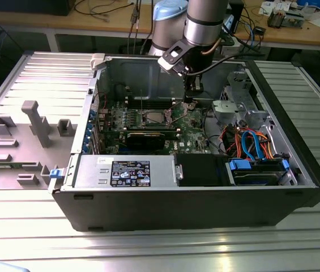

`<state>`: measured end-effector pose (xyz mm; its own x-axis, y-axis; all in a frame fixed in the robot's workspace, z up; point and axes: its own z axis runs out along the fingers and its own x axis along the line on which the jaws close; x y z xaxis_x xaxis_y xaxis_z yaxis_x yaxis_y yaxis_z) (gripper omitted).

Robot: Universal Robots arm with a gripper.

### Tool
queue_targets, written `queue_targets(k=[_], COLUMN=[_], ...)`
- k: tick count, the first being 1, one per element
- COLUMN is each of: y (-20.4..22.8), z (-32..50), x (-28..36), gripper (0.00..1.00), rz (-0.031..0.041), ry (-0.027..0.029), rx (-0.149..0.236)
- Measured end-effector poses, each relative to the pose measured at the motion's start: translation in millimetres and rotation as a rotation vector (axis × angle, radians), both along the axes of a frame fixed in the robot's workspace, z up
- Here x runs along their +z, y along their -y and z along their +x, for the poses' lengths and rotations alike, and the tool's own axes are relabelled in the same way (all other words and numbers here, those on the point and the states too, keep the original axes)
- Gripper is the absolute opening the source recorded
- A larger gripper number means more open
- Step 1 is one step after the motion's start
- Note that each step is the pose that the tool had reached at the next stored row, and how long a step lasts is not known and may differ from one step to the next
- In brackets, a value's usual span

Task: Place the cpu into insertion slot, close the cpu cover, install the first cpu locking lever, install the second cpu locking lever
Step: 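Close the cpu cover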

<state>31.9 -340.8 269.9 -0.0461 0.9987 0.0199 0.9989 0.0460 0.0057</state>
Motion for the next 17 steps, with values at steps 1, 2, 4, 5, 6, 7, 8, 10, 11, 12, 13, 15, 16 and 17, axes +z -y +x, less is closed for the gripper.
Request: queue_targets(k=[1, 2, 4, 5, 6, 7, 8, 10, 11, 12, 13, 15, 16, 17], y=[0.0, 0.0, 0.0, 0.0, 0.0, 0.0, -0.1, -0.6, -0.8, -1.5, -1.6, -2.0, -2.1, -2.3], z=[1.3, 2.6, 6.4, 7.8, 9.2, 10.7, 13.2, 16.6, 17.7, 21.0, 21.4, 21.5, 21.5, 21.5], x=[-0.5, -1.1, -3.3, -4.1, -5.1, -6.2, -7.9, -10.8, -11.8, -14.0, -15.0, -18.3, -19.5, -21.3], gripper=[0.11, 0.11, 0.11, 0.11, 0.11, 0.11, 0.11, 0.11, 0.11, 0.11, 0.11, 0.11, 0.11, 0.11], rz=[0.0000, 0.0000, 0.0000, -0.0001, 0.0000, -0.0001, 0.0000, 0.0000, -0.0001, -0.0003, -0.0003, -0.0003, -0.0004, -0.0004], ry=[0.0000, 0.0000, 0.0000, 0.0000, 0.0000, 0.0000, 0.0000, 0.0000, 0.0000, -0.0003, -0.0003, -0.0003, -0.0004, -0.0004], rx=[0.000, 0.000, 0.000, 0.000, 0.000, 0.000, 0.000, 0.000, 0.000, 0.000, 0.000, 0.000, 0.000, 0.000])
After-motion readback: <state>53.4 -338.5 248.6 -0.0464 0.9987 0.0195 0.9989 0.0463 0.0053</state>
